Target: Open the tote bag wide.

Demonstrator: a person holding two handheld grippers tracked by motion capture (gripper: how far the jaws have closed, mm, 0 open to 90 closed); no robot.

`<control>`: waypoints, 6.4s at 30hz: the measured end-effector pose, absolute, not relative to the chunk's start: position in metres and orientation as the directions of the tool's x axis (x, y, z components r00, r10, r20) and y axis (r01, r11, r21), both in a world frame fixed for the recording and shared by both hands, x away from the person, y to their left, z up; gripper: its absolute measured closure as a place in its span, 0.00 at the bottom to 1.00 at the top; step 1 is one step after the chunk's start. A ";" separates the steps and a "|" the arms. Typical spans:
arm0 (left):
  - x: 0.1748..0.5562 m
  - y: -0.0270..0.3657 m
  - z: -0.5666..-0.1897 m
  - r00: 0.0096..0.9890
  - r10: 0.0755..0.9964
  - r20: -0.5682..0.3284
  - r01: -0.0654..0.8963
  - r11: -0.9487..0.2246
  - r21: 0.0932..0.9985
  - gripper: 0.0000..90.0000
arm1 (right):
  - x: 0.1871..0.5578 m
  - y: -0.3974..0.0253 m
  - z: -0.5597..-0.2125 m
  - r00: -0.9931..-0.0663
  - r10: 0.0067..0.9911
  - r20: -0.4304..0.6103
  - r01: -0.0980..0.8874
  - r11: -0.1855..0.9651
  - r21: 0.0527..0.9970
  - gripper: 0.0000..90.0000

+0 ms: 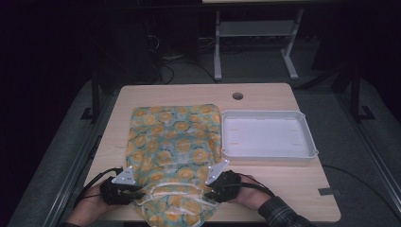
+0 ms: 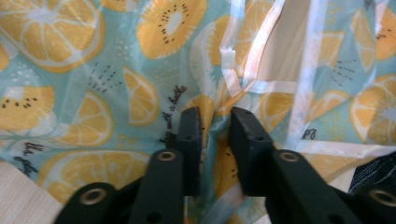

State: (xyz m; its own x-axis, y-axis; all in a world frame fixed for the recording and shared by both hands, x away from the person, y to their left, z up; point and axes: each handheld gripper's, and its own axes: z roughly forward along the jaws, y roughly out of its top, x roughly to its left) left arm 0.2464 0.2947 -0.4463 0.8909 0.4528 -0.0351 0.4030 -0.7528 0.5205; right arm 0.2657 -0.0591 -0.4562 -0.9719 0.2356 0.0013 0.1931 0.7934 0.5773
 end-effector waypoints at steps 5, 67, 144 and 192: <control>0.250 0.294 -0.447 0.887 0.455 -0.076 0.423 -0.739 0.525 0.96 | 0.269 -0.060 -0.456 -0.973 0.229 -0.007 0.183 0.793 0.581 0.90; 0.294 0.312 -0.363 0.864 0.494 -0.100 0.397 -0.545 0.739 1.00 | 0.332 -0.079 -0.375 -0.964 0.260 -0.058 0.146 0.699 0.700 0.99; 0.307 0.292 -0.423 0.784 0.538 -0.309 0.611 -0.578 0.541 0.99 | 0.357 -0.045 -0.423 -0.967 0.238 -0.086 0.162 0.844 0.512 0.98; 0.330 0.334 -0.400 0.699 0.661 -0.272 0.637 -0.405 0.656 0.50 | 0.387 -0.072 -0.403 -0.900 0.436 -0.011 0.330 0.698 0.635 0.55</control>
State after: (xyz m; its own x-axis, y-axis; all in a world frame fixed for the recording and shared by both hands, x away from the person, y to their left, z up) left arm 0.3300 0.3339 -0.4002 0.6994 0.6610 -0.2717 0.6372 -0.4045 0.6560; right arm 0.3868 -0.0723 -0.4025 -0.9000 0.4357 -0.0114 0.3302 0.6985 0.6349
